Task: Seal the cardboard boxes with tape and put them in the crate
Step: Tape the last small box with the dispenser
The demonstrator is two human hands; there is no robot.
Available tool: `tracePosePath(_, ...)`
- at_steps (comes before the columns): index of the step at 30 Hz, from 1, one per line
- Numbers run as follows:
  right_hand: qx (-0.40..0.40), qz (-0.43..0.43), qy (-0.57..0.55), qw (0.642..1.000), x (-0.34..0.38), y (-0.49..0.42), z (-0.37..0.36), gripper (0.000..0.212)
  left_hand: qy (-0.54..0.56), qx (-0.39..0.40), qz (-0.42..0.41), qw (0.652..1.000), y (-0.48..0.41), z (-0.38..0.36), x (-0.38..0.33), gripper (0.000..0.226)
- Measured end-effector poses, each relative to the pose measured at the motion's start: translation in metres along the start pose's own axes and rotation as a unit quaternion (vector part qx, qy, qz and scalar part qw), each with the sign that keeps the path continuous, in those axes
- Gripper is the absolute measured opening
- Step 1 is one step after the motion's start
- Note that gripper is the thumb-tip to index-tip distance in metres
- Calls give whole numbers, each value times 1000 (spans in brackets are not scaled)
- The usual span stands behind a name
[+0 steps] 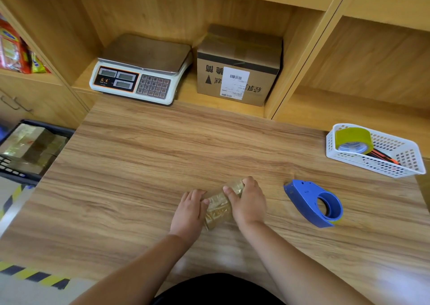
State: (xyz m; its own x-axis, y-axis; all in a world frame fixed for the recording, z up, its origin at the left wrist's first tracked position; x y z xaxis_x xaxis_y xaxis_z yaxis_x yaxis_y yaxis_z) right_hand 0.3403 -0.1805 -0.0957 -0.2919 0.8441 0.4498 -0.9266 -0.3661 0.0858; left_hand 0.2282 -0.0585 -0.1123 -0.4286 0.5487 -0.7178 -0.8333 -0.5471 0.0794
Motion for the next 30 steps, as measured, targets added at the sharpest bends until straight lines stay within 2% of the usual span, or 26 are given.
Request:
tracePosePath(5,26,12,-49,998,-14,-12,8,28,-2,13,-1,1000,-1,0,0,25)
tracePosePath(10,19,7,-49,999,-15,-12,14,27,12,23,11,1000,-1,0,1,26)
tracePosePath(14,21,4,-68,997,-15,-1,12,25,47,4,76,996,2,0,4,32)
tracePosePath(18,88,55,-50,993,-7,13,2,94,77,-21,170,982,3,-8,0,37)
tracePosePath(19,85,53,-35,994,-6,15,0,104,92,-10,182,979,4,-13,-3,40)
tracePosePath(21,80,41,-22,996,-6,17,-2,109,108,1,183,977,5,-20,-6,44)
tracePosePath(23,83,22,-52,995,-9,18,-4,103,108,-4,164,981,6,-21,-6,46)
tracePosePath(30,77,-17,-131,988,-17,12,-4,59,119,-4,158,980,6,-21,-6,41)
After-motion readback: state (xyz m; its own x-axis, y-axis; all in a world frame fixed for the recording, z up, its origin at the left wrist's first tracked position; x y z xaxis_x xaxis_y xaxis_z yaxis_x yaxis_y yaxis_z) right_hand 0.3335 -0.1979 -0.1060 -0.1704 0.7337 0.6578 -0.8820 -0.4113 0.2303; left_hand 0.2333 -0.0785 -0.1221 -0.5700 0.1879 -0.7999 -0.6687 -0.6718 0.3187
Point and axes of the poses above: each hand's wrist, its own y-axis away from the middle knuckle, its own z-axis out of the back of the hand, x = y × z, the point moved 5 cm from there along -y, towards the middle knuckle, and after that the axes turned 5 degrees about z, right-handed, at the moved point
